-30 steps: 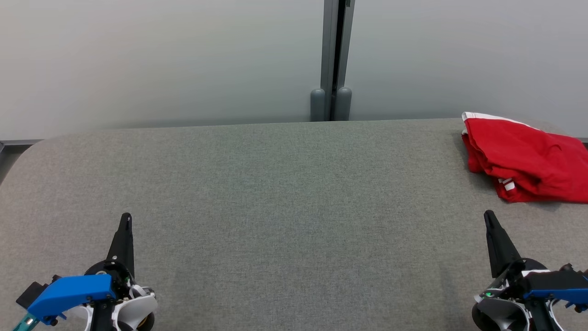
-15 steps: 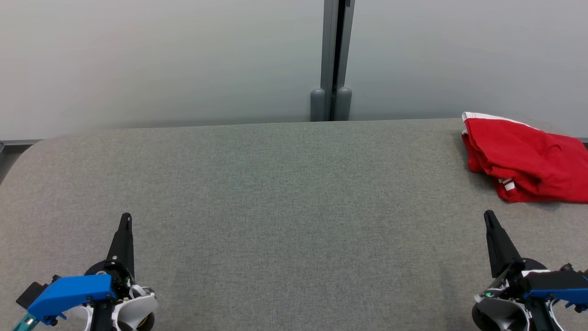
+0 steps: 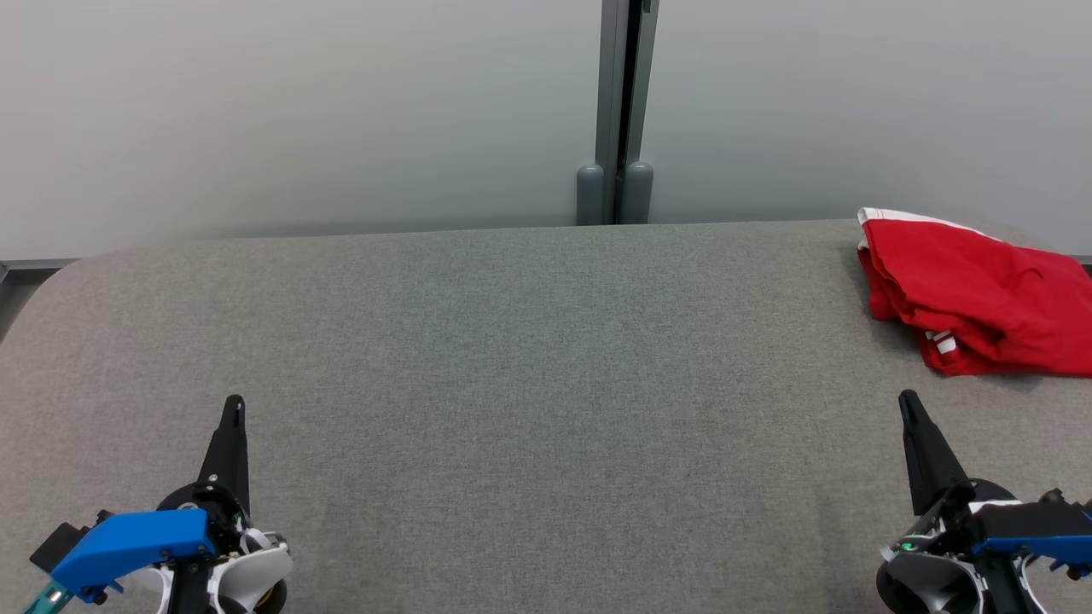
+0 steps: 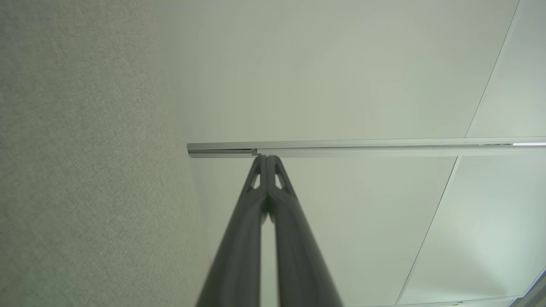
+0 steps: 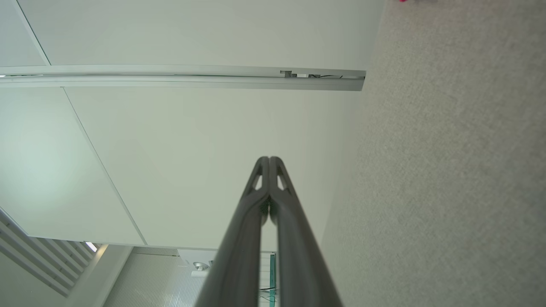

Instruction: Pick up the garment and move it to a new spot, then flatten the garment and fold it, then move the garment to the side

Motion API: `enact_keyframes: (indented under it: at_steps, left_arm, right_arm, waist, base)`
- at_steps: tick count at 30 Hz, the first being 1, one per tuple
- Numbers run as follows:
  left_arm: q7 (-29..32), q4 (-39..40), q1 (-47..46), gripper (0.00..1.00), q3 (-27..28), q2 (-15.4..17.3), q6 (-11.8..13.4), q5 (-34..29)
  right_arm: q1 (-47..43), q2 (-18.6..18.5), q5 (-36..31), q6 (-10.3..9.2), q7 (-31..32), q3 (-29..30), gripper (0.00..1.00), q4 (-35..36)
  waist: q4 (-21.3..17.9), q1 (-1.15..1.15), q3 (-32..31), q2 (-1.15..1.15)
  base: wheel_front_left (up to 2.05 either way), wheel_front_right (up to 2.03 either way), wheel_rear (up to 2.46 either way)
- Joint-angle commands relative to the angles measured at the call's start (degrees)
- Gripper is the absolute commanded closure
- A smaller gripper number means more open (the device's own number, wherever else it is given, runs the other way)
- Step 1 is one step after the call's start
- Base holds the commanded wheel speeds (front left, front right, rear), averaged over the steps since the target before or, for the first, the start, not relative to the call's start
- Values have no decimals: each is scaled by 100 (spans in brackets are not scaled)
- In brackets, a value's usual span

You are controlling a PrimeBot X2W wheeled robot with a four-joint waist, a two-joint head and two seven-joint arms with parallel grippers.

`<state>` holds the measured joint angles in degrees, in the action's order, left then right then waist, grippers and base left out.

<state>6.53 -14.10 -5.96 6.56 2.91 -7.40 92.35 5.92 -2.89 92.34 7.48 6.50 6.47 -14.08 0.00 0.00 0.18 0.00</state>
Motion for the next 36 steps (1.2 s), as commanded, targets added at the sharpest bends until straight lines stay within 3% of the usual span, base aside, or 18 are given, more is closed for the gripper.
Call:
enact_keyframes:
  at_steps: [1,36]
  left_arm:
    - [19,30,-55,100,6,-10,-22,15]
    - [18,29,-55,100,6,-10,-22,15]
  right_arm:
    - [60,5,17,2,12,14,100,16]
    - [60,5,17,2,12,15,100,16]
  waist:
    - [0,0,0,0]
    - [0,0,0,0]
  base:
    - [0,0,0]
    - [0,0,0]
